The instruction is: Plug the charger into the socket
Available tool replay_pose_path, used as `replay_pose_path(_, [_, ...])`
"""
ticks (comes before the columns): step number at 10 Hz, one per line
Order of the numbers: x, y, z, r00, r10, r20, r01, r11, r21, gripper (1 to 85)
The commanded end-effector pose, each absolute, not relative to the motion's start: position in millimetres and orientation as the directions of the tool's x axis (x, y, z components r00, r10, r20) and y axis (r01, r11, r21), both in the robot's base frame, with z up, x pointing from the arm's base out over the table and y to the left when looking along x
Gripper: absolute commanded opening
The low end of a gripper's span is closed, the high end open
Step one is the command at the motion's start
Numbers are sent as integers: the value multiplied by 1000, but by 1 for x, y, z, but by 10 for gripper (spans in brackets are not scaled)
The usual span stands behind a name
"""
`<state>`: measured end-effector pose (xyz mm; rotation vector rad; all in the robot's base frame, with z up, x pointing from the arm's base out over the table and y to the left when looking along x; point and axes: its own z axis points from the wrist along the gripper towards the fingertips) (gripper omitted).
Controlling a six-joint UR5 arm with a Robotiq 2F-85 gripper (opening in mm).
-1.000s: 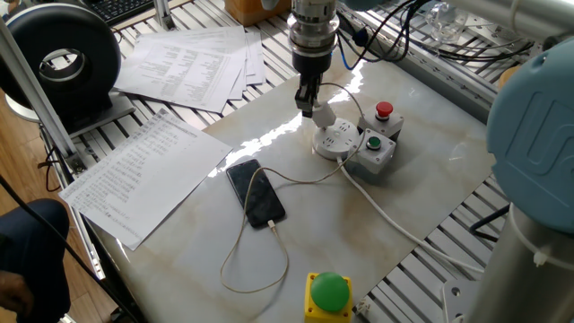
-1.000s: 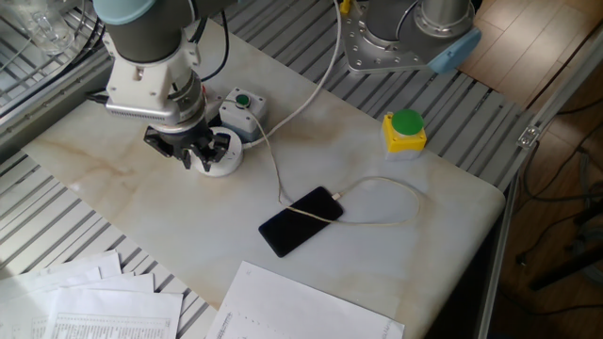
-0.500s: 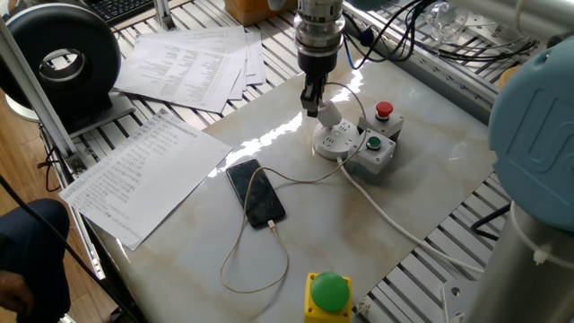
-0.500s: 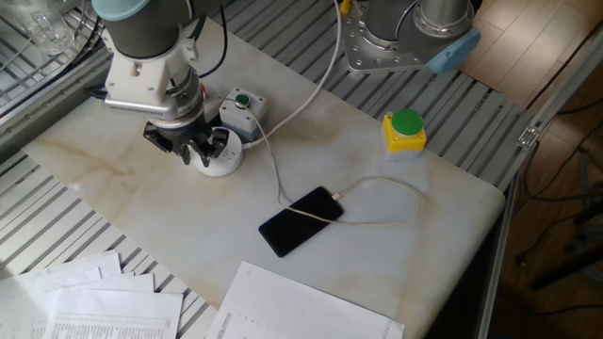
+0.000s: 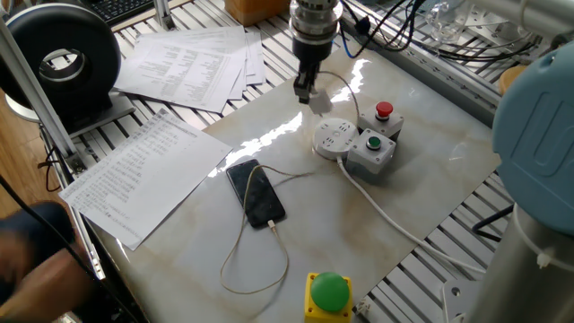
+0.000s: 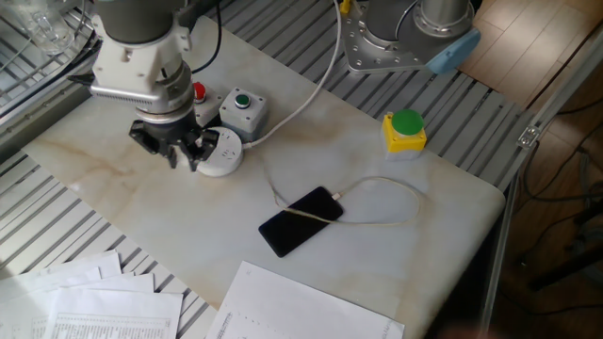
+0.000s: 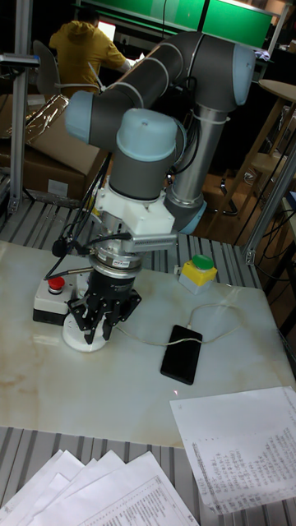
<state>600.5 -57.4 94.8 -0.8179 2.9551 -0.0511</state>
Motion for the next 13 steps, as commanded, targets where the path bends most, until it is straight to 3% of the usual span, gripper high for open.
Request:
replay_pose_path(1, [630, -40, 113, -843, -521, -136, -514, 853, -85, 10])
replay_pose_path(3, [642, -37, 123, -826, -545, -148, -529, 838, -133, 10])
replay_pose_path(13, [642, -33, 121, -804, -565, -187, -556, 825, -104, 10])
